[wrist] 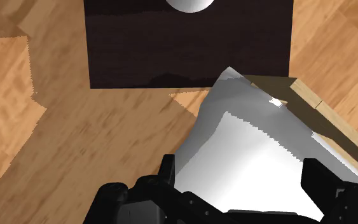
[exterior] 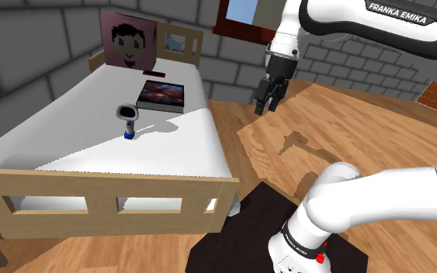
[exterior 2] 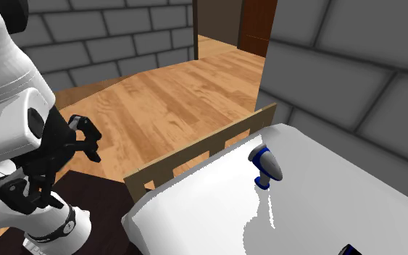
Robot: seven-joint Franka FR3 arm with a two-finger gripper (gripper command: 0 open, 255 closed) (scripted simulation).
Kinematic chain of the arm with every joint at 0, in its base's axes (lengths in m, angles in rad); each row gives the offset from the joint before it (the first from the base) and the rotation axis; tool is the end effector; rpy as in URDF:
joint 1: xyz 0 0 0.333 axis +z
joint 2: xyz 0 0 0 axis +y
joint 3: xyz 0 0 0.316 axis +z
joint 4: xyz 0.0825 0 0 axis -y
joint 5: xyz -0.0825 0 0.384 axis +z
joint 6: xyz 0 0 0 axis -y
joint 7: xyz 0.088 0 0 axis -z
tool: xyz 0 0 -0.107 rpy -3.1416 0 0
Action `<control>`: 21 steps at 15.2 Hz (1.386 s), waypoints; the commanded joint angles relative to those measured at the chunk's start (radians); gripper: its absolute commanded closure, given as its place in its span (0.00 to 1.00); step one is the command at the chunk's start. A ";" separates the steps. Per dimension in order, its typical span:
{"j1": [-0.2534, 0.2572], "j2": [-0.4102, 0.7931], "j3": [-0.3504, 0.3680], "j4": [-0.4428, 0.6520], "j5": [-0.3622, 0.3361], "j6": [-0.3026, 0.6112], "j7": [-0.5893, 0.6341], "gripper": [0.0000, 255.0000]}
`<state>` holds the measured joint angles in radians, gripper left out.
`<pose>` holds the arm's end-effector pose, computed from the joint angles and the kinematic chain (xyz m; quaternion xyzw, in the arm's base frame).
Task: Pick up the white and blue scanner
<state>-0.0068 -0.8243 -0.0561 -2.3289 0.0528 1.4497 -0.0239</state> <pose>0.2834 -0.0177 0.6042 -0.9985 0.0075 0.0261 0.0478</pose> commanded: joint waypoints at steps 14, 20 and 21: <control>0.011 0.355 0.174 0.134 0.169 0.284 0.319 0.00; 0.011 0.554 0.233 0.271 0.192 0.386 0.457 0.00; 0.011 0.589 0.242 0.298 0.192 0.399 0.480 0.00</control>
<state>0.0056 -0.2702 0.1792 -2.0507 0.2436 1.8287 0.4357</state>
